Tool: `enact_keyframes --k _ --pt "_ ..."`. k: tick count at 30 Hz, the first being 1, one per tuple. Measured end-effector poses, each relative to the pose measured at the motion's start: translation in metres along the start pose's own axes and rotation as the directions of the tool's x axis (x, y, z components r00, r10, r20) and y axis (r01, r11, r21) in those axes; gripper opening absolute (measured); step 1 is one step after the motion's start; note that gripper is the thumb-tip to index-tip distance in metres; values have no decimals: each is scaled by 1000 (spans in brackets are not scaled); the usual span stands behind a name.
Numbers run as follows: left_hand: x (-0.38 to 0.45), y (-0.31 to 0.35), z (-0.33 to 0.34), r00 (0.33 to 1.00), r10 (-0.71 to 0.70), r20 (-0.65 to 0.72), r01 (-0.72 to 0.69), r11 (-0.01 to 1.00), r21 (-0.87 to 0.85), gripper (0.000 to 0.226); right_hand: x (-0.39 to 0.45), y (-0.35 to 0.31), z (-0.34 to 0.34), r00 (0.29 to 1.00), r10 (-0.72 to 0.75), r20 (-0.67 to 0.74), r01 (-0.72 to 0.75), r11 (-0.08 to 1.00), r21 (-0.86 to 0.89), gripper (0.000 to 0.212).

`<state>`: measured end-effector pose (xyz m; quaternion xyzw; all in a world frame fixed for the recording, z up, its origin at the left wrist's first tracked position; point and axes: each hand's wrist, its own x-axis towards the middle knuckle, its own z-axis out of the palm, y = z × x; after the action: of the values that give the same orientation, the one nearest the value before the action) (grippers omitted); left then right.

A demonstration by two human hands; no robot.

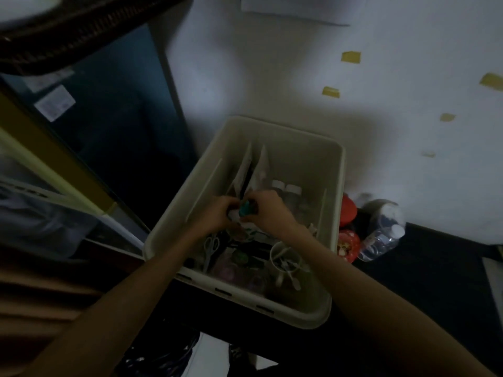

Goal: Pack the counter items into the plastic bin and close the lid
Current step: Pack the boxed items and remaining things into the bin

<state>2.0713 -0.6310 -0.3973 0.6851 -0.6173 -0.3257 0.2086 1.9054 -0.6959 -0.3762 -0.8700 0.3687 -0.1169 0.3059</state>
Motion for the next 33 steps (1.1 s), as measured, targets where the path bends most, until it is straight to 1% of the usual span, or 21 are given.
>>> enact_keyframes --k 3,7,10,12,15,18,22,24,26,28,29,31,33 --pt "9 -7 6 999 -14 29 12 998 62 47 7 6 16 998 44 34 -44 999 -8 33" --pt "20 -15 11 994 -52 101 35 986 162 33 9 17 32 995 80 58 -78 996 -45 26" --pt "27 -20 14 988 -68 141 35 973 228 34 10 22 39 992 105 71 -103 994 -34 22" --pt "30 -22 14 985 -76 156 40 974 222 32 11 24 40 990 125 68 -123 992 -29 22" --pt "33 -24 15 979 -104 173 66 975 212 24 12 27 38 986 143 91 -137 988 -68 22" --pt "33 -23 16 980 -103 172 60 969 238 28 11 31 38 986 138 97 -128 986 -105 26" --pt "30 -20 13 983 -90 160 44 962 271 40 11 30 38 979 140 152 -110 976 -188 37" --pt "29 -18 10 986 -98 134 57 958 281 35 9 28 31 977 141 158 -110 975 -195 39" --pt "26 -9 3 989 -104 102 69 953 296 30 1 27 15 985 123 123 -103 982 -158 40" --pt "20 11 -6 995 -82 55 64 962 264 30 -16 24 -13 996 78 31 -75 995 -65 38" --pt "16 25 -10 998 -55 23 48 971 235 30 -28 22 -31 998 53 -36 -54 998 -12 35" --pt "4 64 -15 998 17 -58 -5 981 194 26 -54 22 -69 981 41 -190 -23 995 94 27" --pt "-2 107 -10 977 146 -155 -118 977 178 24 -83 29 -107 945 87 -316 -30 983 179 19"
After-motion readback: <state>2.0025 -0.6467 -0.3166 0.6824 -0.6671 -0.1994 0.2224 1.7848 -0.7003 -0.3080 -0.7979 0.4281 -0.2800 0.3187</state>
